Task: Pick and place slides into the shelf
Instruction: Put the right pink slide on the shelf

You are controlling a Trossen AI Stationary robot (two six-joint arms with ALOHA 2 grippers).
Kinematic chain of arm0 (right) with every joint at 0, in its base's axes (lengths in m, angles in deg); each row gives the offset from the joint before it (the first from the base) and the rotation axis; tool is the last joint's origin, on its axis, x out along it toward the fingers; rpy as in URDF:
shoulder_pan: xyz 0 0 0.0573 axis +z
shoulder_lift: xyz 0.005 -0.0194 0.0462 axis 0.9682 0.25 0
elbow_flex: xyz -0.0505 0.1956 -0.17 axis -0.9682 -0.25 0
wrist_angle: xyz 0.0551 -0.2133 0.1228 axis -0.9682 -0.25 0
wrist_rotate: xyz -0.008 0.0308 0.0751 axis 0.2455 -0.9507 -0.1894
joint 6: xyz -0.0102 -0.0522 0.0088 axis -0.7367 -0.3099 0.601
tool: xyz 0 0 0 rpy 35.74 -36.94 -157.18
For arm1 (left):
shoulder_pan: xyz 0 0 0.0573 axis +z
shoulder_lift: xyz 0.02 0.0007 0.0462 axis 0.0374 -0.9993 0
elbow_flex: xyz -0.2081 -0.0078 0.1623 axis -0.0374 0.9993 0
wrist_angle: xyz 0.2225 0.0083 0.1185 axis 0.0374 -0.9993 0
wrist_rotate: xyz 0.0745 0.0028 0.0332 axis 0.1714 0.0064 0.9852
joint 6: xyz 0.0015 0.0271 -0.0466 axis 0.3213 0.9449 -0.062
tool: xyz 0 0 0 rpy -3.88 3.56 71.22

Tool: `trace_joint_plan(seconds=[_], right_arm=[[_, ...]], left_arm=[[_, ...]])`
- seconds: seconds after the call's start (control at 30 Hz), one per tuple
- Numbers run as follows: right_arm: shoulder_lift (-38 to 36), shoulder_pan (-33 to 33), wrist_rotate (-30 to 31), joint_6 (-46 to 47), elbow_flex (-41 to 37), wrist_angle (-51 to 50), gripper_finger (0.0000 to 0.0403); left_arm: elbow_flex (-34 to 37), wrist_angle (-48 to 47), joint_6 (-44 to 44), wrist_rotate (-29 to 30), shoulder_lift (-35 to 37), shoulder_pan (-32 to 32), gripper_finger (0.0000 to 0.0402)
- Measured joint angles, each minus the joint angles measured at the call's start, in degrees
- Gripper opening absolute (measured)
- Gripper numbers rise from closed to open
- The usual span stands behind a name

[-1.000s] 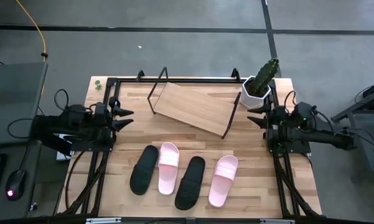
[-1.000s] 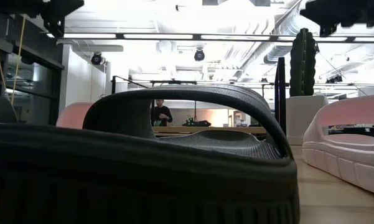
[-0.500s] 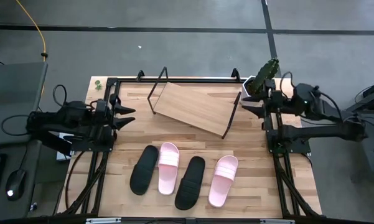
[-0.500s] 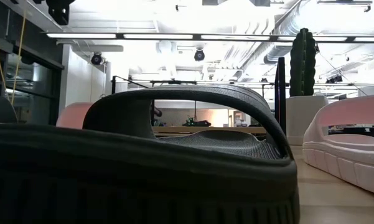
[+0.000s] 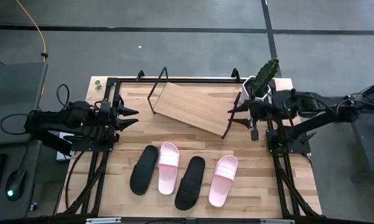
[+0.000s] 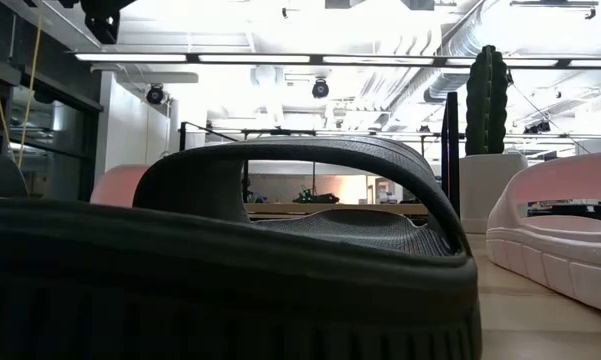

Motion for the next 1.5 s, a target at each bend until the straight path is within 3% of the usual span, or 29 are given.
trace_joint_plan(seconds=[0.3,0.57,1.03,1.5], right_arm=[[9.1,17.6,15.9,6.0,9.2,-7.2,0.0117],[17.3,28.0,25.8,10.9,12.7,-10.5,0.0117],[32.0,35.9,29.9,24.2,19.0,-19.9,0.0117],[43.5,38.7,29.3,38.2,26.0,-32.9,0.0117]], left_arm=[[0.0,-0.1,-0.1,-0.6,0.0,0.0,0.015],[0.0,-0.2,-2.3,-1.6,0.0,0.0,0.015],[0.0,-1.0,-3.1,-1.5,0.0,0.0,0.015],[0.0,-1.0,-3.1,-1.4,0.0,0.0,0.015]])
